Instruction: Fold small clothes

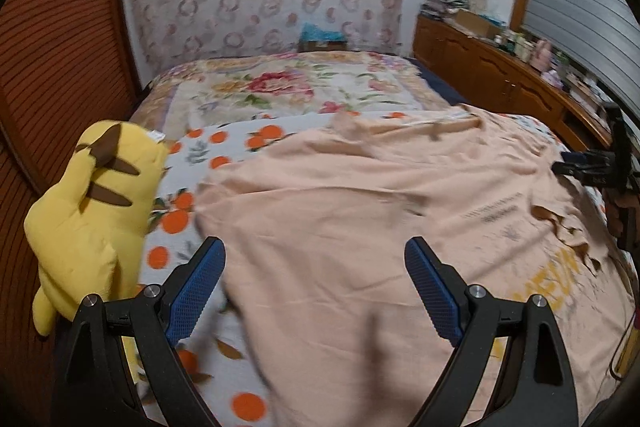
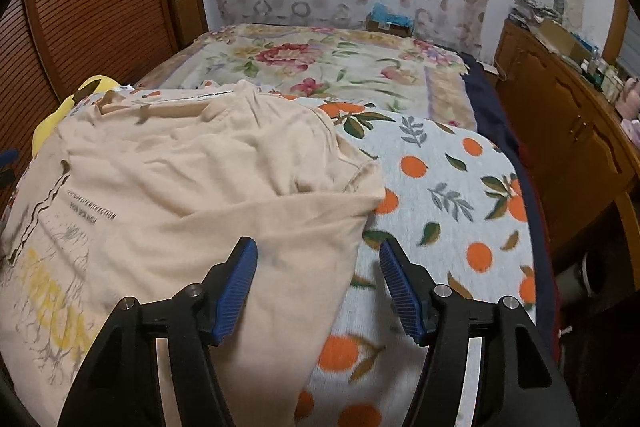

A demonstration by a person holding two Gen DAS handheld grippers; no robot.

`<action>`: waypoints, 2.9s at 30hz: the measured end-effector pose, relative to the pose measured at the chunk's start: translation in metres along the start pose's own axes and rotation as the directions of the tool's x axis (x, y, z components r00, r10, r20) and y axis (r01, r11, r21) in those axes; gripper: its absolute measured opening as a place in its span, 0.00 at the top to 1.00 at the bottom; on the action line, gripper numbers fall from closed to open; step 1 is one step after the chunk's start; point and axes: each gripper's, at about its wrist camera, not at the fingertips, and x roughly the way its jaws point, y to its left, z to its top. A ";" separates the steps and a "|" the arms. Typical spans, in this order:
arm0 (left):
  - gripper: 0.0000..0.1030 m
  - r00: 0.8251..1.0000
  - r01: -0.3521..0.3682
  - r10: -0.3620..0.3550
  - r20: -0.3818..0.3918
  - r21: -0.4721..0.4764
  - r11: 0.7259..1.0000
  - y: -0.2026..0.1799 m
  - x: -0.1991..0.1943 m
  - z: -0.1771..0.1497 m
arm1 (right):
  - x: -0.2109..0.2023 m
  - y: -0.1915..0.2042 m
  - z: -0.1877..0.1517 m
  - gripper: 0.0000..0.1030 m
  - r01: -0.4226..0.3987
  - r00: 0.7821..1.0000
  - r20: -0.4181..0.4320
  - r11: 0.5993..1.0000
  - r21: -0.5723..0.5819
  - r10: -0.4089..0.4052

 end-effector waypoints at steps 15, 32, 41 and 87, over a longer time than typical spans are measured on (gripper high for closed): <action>0.35 0.998 -0.027 0.022 -0.067 -0.076 0.997 0.050 0.040 0.015 | 0.012 0.001 -0.002 0.36 -0.002 1.000 0.023 1.000 -0.003 0.002; 0.64 0.994 -0.010 -0.005 -0.105 -0.146 0.989 0.070 0.060 0.017 | 0.012 0.001 -0.001 0.36 0.000 1.000 0.023 1.000 -0.001 0.000; 0.95 0.995 0.091 -0.094 -0.032 -0.081 0.993 0.042 0.030 0.021 | 0.009 0.006 0.001 0.91 -0.088 0.996 0.030 0.995 -0.051 0.089; 0.24 0.990 0.122 -0.118 0.083 -0.046 0.991 0.008 -0.159 -0.135 | -0.228 0.044 -0.200 0.53 -0.022 0.989 0.143 0.999 -0.039 0.027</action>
